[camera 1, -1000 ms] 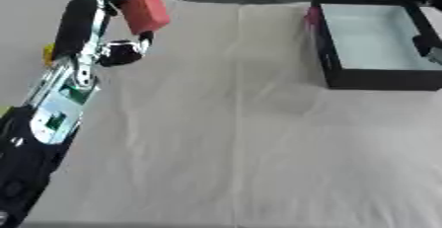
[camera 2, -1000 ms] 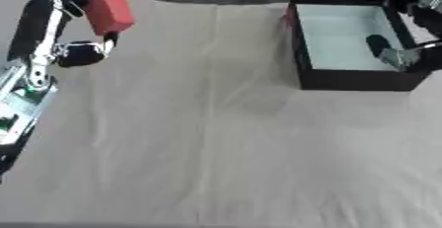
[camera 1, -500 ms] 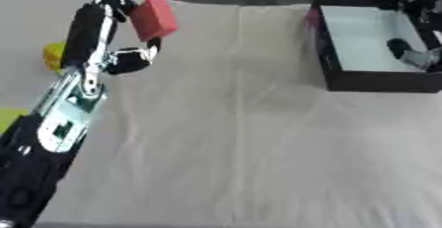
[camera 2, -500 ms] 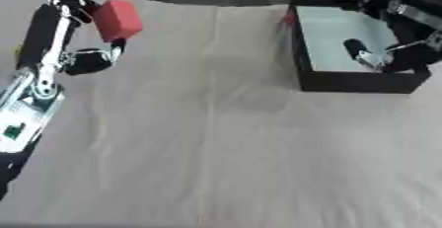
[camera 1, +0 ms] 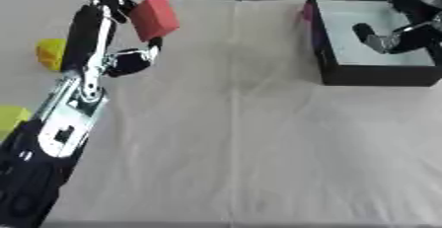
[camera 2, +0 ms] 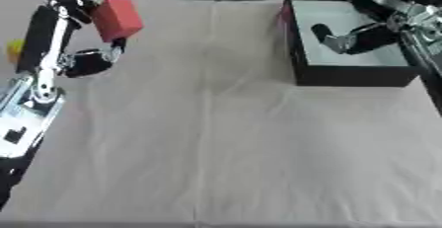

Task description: Pick up the objects with one hand, pass them to the other hand, and then place them into the box on the other side of the table.

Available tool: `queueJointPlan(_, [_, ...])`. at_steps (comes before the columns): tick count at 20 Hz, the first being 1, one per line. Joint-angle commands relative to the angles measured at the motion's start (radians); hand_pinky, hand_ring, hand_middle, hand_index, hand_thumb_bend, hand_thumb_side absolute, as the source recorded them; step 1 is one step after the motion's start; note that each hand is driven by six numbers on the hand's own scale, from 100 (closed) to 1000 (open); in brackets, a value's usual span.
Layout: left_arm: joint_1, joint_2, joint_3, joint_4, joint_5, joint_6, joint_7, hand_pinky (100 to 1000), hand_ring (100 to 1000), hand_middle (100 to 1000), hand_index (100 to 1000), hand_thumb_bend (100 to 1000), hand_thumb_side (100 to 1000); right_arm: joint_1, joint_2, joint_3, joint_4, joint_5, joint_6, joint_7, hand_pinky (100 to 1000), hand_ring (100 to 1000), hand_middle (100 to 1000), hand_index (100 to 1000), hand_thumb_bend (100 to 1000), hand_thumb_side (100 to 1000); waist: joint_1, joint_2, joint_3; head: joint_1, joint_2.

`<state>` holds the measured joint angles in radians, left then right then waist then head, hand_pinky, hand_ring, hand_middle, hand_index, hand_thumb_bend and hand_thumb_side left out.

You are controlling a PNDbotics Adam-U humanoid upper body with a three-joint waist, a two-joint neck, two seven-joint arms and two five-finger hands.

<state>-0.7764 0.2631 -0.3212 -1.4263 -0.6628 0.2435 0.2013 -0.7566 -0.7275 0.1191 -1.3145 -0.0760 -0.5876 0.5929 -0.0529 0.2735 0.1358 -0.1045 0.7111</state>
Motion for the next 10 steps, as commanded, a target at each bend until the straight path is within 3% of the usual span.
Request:
queueJointPlan(1, [-0.031,-0.014,-0.005,-0.014,-0.03,-0.017,0.0,603,592,560,456,100,100,-0.029,-0.008,0.001,0.001,0.005,-0.057,0.077,1000,1000,1000,992,100,147,0.0,-0.016,0.005,-0.016,0.006])
queueJointPlan(10, [-0.052,-0.078,-0.024,-0.016,-0.084,-0.053,-0.009,597,586,555,457,100,100,-0.06,0.013,0.019,0.013,0.007,-0.061,0.123,1000,1000,1000,999,100,135,0.001,-0.01,0.038,-0.067,0.01])
